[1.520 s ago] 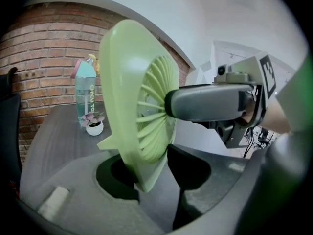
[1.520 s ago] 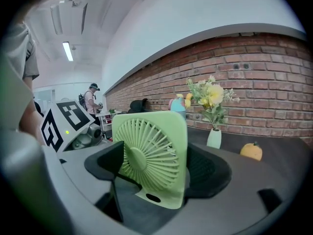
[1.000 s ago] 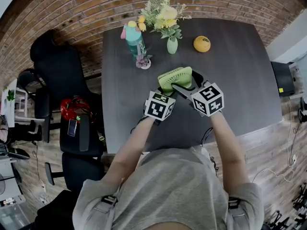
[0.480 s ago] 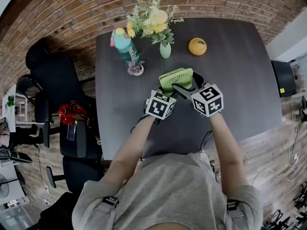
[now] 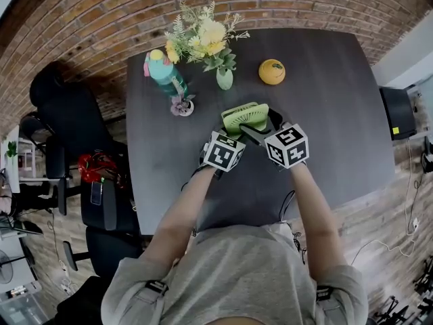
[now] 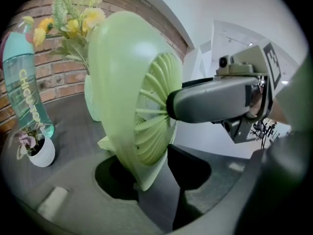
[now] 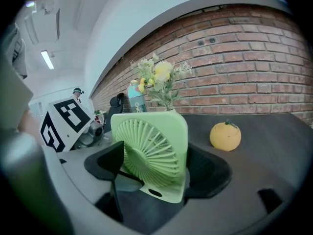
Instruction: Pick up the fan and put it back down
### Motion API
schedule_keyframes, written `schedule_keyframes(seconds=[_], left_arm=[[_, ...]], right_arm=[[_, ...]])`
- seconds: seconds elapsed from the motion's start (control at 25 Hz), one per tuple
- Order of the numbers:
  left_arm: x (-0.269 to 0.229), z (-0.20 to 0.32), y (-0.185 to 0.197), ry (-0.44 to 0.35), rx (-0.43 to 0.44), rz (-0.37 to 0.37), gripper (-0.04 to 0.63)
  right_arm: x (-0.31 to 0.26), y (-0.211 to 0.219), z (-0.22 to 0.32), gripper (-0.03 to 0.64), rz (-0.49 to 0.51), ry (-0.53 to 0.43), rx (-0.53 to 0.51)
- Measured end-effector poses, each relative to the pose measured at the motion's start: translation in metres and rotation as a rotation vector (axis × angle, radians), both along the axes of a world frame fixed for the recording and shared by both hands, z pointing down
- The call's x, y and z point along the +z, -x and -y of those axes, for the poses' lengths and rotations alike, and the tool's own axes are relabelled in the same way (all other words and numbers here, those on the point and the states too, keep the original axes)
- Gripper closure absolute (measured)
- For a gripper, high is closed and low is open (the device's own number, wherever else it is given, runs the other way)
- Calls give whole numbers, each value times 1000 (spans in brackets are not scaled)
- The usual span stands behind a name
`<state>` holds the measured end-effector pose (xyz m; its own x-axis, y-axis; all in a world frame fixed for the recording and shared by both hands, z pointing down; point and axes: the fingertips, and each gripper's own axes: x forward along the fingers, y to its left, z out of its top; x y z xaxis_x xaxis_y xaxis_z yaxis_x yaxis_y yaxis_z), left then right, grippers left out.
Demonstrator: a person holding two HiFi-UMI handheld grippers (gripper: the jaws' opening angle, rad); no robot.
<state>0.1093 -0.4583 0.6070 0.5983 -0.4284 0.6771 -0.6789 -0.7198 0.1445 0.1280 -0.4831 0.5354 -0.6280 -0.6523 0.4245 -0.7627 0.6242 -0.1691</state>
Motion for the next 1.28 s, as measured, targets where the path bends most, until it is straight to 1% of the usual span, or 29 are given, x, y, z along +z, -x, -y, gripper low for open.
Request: schedule_keyframes(seconds=[0.28, 0.96, 1.28], left_arm=[[12, 9, -5, 0, 12, 27, 414], [17, 17, -6, 38, -6, -23, 402], [19, 18, -5, 60, -18, -53, 396]], right_arm=[[13, -6, 8, 219, 11, 29, 8], [19, -6, 24, 219, 27, 17, 56], [29, -5, 29, 219, 29, 43, 68]])
